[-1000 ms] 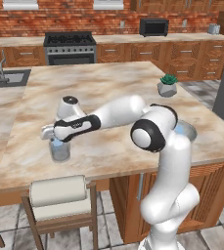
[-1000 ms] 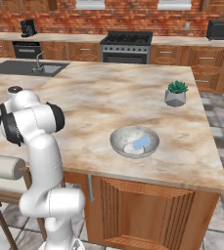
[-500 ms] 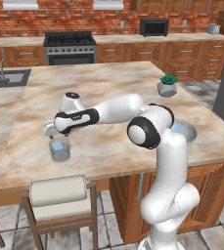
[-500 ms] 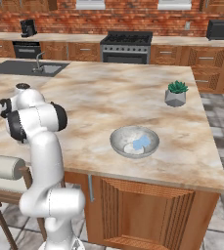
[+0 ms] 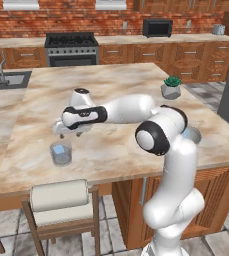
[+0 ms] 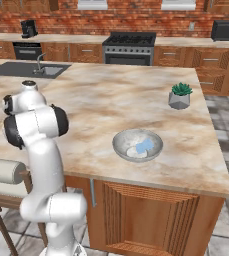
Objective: There are four ice cubes in the ice bowl. Place two ice cubes in each glass of water.
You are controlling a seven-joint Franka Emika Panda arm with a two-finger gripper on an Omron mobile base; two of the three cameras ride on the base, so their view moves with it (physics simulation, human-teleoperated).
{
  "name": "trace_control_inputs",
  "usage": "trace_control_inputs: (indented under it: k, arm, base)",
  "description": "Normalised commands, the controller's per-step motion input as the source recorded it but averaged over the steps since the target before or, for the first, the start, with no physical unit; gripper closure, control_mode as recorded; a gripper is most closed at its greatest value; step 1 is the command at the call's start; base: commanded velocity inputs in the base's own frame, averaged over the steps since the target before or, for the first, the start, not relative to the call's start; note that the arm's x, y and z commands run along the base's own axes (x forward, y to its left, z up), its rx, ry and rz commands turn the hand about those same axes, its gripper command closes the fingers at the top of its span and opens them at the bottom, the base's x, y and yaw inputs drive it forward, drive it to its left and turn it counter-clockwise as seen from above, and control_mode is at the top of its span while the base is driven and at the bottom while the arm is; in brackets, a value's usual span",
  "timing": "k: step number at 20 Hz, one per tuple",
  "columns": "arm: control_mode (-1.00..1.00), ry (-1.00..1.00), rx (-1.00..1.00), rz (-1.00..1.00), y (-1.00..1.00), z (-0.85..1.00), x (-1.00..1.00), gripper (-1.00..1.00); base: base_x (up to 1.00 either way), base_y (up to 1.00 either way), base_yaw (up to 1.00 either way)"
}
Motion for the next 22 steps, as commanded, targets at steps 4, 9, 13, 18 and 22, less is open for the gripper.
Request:
trace_control_inputs:
  k: [4, 9, 13, 18, 22]
  arm:
    - [-1.0, 0.0, 0.0, -0.24, -1.0, -0.11, -0.64, -1.0]
    - [-1.0, 0.0, -0.02, -0.22, -1.0, 0.06, -0.62, -1.0]
    - [-1.0, 0.0, -0.08, -0.21, -1.0, 0.23, -0.64, -1.0]
    - [-1.0, 0.01, -0.12, -0.19, -1.0, 0.34, -0.45, -1.0]
    - [-1.0, 0.09, -0.15, -0.19, -1.0, 0.46, -0.28, -1.0]
  base:
    - [0.0, 0.0, 0.0]
    - [0.0, 0.0, 0.0]
    - [0.0, 0.0, 0.0]
    - [0.0, 0.0, 0.0]
    - [0.0, 0.0, 0.0]
